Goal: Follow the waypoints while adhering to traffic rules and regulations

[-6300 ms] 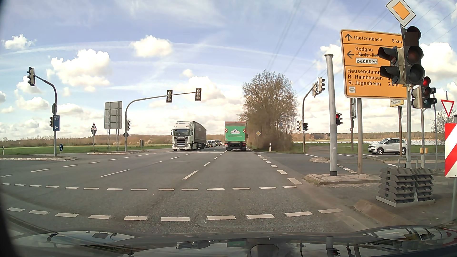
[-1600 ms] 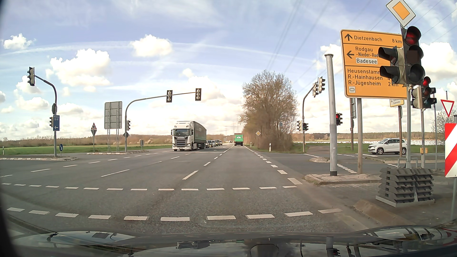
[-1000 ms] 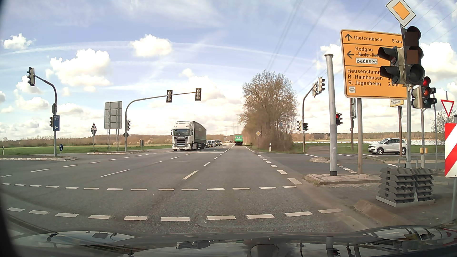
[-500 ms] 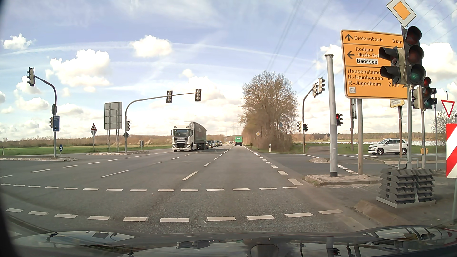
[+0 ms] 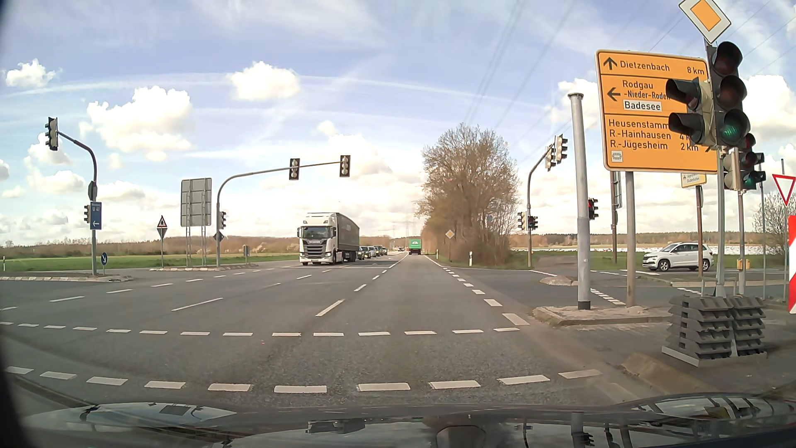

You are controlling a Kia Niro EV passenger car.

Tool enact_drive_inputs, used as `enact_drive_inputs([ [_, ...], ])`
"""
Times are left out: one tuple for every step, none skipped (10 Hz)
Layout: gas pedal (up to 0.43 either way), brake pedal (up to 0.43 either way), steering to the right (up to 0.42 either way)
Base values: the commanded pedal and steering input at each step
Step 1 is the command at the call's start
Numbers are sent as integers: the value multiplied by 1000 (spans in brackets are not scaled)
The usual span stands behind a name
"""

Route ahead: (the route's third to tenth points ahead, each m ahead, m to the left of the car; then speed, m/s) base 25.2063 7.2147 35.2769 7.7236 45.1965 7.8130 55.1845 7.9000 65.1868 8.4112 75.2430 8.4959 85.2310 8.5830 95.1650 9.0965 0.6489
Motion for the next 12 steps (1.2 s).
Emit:
enact_drive_inputs([
  [197,0,-4],
  [228,0,-4],
  [240,0,-4],
  [268,0,-4],
  [287,0,-4],
  [311,0,-4],
  [319,0,-4],
  [319,0,-4],
  [319,0,-4],
  [319,0,-4],
  [319,0,-4],
  [331,0,-4],
])
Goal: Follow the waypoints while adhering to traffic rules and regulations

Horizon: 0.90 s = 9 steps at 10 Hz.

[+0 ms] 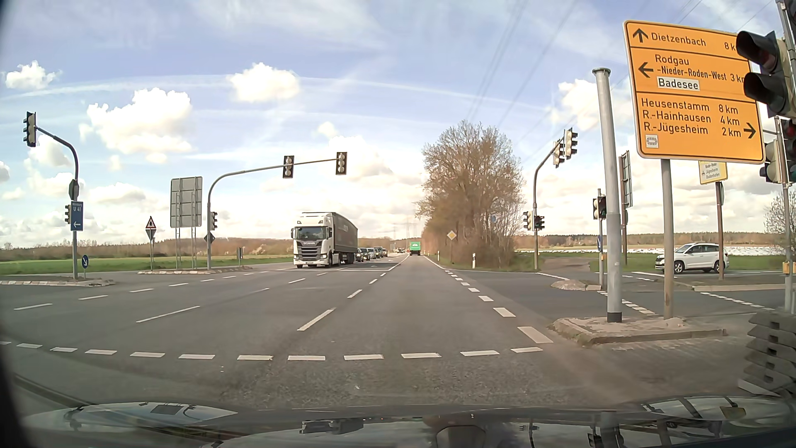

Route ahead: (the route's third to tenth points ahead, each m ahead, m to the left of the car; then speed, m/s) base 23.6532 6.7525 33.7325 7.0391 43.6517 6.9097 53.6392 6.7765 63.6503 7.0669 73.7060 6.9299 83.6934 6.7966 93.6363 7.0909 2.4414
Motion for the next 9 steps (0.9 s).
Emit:
enact_drive_inputs([
  [331,0,-4],
  [339,0,-4],
  [339,0,-4],
  [339,0,-4],
  [339,0,-4],
  [339,0,-4],
  [339,0,-4],
  [339,0,-4],
  [339,0,-7],
])
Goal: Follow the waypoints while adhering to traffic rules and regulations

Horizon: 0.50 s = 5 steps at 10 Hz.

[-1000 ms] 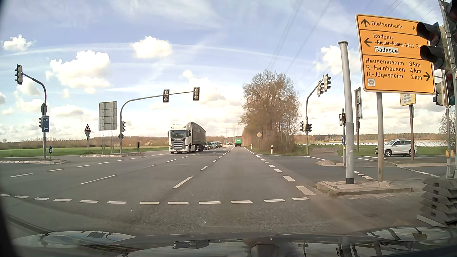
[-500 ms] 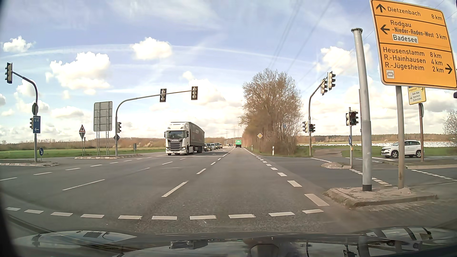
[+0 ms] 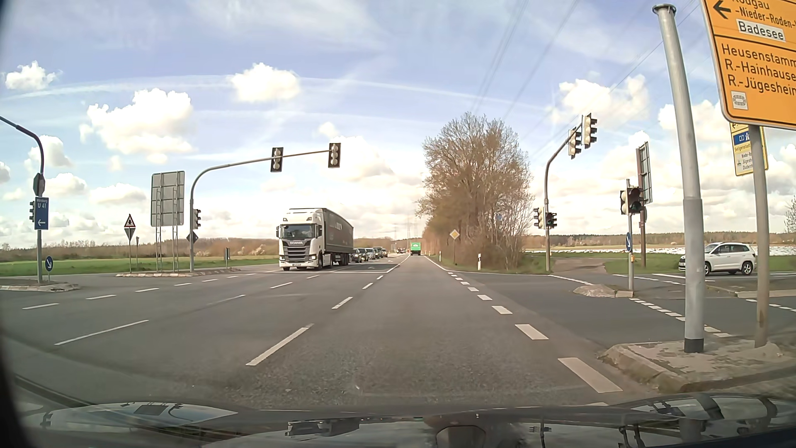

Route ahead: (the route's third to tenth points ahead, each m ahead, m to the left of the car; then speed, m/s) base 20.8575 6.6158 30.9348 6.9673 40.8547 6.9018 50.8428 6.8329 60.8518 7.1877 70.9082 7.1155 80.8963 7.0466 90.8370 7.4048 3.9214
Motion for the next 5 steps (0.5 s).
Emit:
enact_drive_inputs([
  [339,0,-9],
  [339,0,-9],
  [339,0,-9],
  [339,0,-9],
  [339,0,-9],
])
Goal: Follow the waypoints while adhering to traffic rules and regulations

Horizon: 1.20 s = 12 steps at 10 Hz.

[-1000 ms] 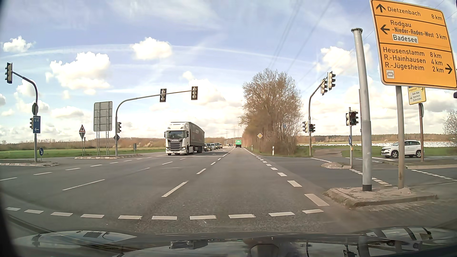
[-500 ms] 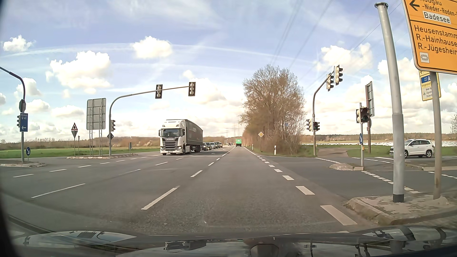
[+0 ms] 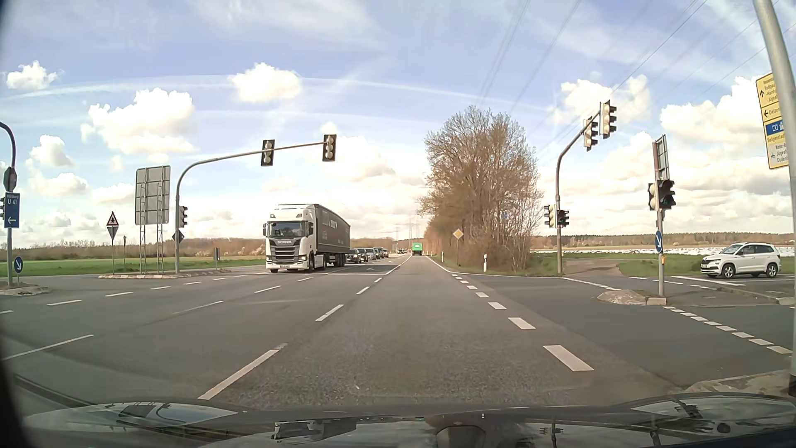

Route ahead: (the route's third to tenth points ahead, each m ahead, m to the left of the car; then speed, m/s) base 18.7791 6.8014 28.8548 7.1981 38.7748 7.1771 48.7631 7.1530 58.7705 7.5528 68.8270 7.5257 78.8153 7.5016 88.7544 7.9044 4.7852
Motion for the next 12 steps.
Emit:
enact_drive_inputs([
  [339,0,-8],
  [339,0,-8],
  [339,0,-8],
  [339,0,-8],
  [339,0,-7],
  [339,0,-8],
  [339,0,-8],
  [339,0,-7],
  [339,0,-8],
  [339,0,-7],
  [339,0,-8],
  [339,0,-8],
])
